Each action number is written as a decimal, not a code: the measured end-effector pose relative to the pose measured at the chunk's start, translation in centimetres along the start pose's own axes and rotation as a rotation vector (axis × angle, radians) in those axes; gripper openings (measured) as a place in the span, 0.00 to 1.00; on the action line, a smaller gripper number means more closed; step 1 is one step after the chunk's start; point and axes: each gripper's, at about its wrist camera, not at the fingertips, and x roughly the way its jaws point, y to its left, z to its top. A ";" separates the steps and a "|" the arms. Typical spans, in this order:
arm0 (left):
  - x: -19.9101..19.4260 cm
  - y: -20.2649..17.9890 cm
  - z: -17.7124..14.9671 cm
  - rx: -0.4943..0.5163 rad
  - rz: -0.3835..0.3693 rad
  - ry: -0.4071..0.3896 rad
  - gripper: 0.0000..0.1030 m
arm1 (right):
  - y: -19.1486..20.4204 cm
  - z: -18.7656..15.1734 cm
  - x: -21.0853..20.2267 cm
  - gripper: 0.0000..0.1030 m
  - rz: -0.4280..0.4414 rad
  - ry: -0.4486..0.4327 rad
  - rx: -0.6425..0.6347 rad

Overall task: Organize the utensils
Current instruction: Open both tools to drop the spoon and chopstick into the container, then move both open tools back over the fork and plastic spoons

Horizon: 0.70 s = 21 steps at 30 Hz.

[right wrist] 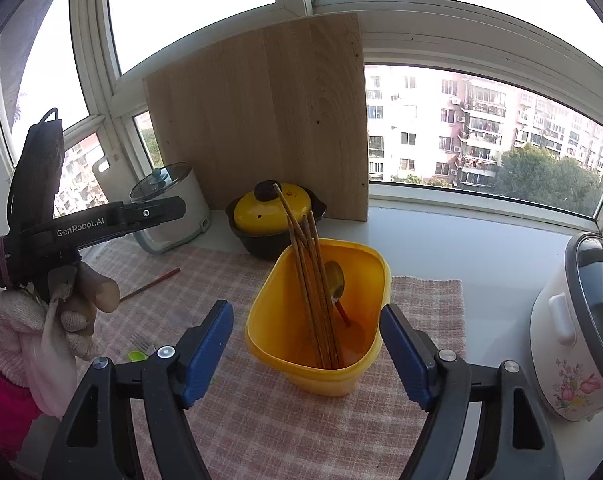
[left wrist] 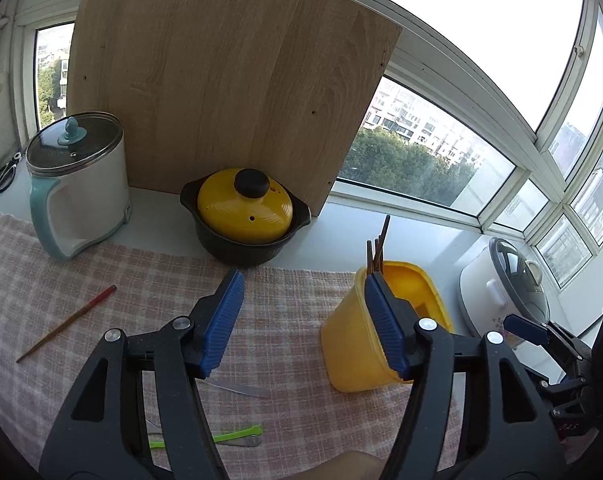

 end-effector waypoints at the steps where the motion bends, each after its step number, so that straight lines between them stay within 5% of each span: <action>1: -0.4 0.7 -0.3 0.004 0.012 0.004 0.62 | 0.5 -0.1 0.0 0.83 0.001 -0.003 -0.013; 13: -5.0 11.1 -6.1 -0.111 0.154 0.110 0.62 | 6.7 -0.3 1.4 1.00 0.087 -0.025 -0.144; 21: -5.8 15.2 -11.6 -0.235 0.168 0.201 0.54 | 11.1 0.2 5.3 0.98 0.166 0.094 -0.272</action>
